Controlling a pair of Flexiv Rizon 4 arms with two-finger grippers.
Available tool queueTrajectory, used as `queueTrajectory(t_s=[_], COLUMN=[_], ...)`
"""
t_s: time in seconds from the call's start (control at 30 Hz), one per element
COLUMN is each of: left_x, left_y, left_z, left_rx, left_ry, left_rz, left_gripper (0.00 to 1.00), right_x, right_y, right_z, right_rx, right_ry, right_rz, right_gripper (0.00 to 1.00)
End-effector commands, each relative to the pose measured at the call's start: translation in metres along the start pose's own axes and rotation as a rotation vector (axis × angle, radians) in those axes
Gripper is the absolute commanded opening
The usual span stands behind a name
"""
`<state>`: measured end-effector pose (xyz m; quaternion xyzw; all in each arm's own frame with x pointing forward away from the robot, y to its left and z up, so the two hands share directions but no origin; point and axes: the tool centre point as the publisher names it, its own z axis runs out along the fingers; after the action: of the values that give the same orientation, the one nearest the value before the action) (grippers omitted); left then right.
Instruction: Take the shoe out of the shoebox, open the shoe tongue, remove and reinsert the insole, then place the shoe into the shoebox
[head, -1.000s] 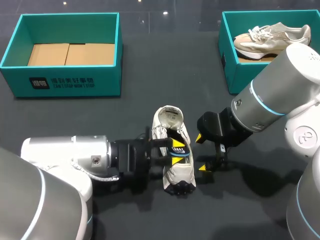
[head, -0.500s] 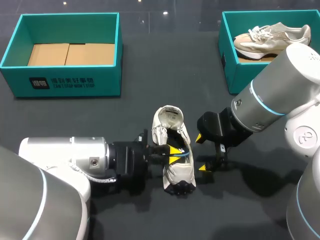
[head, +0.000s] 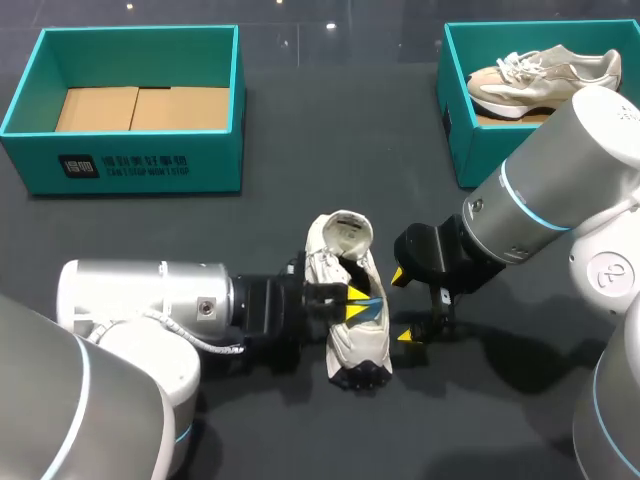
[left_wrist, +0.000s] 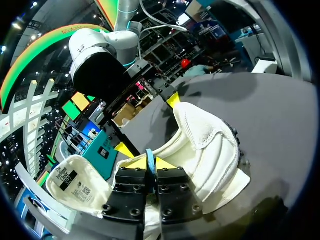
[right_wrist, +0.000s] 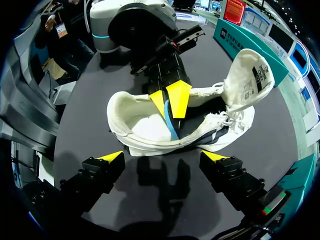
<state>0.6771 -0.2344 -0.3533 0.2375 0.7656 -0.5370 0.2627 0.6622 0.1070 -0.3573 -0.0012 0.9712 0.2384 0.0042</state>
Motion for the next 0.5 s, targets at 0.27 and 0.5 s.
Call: queueTrajectory(t_s=[0.27, 0.5], left_x=[-0.002, -0.005], left_y=[-0.019, -0.031], left_z=[-0.015, -0.022], left_rx=[0.042, 0.059], left_ry=[0.013, 0.034], left_rz=[0.002, 0.008], left_gripper=[0.30, 0.30], right_x=[0.002, 0.002], right_y=[0.000, 0.000], right_z=[0.000, 0.000], right_rx=[0.003, 0.003], right_ry=[-0.003, -0.003], right_rz=[0.001, 0.001], right_gripper=[1.00, 1.00])
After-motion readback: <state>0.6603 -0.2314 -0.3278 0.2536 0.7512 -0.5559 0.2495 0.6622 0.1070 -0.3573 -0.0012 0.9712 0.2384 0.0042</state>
